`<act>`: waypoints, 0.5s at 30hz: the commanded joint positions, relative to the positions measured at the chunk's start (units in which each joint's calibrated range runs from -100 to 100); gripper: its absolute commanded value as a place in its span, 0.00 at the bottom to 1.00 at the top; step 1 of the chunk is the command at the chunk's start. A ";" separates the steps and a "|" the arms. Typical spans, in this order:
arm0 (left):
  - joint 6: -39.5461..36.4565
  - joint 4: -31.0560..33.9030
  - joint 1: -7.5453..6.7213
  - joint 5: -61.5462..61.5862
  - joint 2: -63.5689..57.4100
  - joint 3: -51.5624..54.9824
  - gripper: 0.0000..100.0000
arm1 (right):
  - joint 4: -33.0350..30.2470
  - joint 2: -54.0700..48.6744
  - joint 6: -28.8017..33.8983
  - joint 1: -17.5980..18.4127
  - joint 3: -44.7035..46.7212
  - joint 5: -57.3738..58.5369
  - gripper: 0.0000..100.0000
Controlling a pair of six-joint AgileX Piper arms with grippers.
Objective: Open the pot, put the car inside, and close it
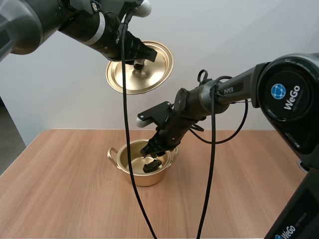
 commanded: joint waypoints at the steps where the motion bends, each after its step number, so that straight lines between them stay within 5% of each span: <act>1: -0.16 0.08 -0.02 0.34 0.03 -0.04 0.00 | 0.01 -1.06 0.35 -3.23 -0.08 -0.13 0.52; 3: -0.46 0.08 -0.02 0.54 0.03 -0.04 0.00 | -0.10 -2.37 0.35 -6.68 -0.08 0.08 0.37; 6: -0.46 0.08 -0.02 3.02 0.39 -0.04 0.00 | -0.07 -5.10 -0.05 -12.03 -0.08 0.26 0.00; 10: -0.46 1.59 -0.02 7.17 1.37 0.42 0.00 | 0.02 -8.86 -0.18 -16.09 -0.08 -1.47 0.00; 15: -0.33 2.30 -0.02 7.34 1.78 2.52 0.00 | 3.55 -12.68 -0.18 -16.44 -0.08 -4.27 0.00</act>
